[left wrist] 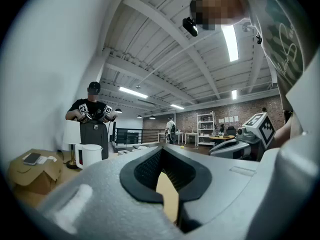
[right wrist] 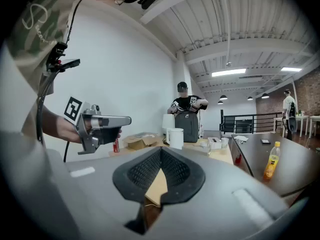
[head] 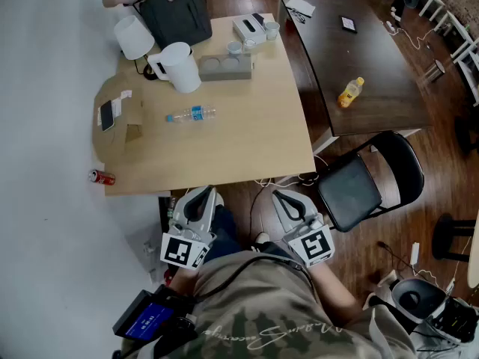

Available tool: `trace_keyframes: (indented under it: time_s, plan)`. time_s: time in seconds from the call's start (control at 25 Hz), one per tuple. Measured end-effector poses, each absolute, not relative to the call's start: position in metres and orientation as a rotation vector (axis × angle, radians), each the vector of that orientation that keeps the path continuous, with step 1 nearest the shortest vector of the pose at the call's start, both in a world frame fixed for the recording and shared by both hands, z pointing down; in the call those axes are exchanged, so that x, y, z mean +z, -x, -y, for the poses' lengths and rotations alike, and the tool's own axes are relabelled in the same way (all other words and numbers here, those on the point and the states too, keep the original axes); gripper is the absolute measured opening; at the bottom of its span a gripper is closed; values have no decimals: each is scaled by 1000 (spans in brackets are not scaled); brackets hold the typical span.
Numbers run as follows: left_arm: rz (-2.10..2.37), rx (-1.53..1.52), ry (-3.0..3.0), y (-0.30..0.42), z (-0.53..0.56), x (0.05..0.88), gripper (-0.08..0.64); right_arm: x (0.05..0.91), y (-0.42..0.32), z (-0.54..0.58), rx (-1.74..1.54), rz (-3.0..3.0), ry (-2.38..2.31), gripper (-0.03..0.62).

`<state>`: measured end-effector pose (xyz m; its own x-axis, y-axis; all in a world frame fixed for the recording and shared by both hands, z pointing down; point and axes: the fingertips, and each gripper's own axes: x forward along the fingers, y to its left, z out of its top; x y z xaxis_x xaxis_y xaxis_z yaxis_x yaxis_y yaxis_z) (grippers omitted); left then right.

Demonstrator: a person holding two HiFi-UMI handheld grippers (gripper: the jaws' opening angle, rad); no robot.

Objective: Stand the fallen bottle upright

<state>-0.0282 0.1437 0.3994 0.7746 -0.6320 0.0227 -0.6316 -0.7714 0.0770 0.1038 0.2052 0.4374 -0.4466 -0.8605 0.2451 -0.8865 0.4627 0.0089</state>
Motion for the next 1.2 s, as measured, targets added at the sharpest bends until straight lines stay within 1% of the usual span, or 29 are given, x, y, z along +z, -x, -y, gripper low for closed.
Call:
trace_keyframes:
  time_s: [0.28,0.44,0.72,0.92,1.08,1.2]
  plan:
    - [981,39,-2917,70,-44,403,0,452,-50,-107,236,2497,-1520,3]
    - [993,39,-2888,101,7,402,1,446,-18,-42,228,2495,-1486,3]
    - [1014,39,-2861,146,88,410,2,447,15,54,219,2432,-1509,3]
    - [968,40,-2857,135,119,423,1,437,14,94,116,2435,-1583,3]
    - [993,87,-2871,117,136,428,0,450,13,120,147,2461,-1473,3]
    - [1041,94,-2875,108,145,427,2,453,13,144,93,2489,-1352,3]
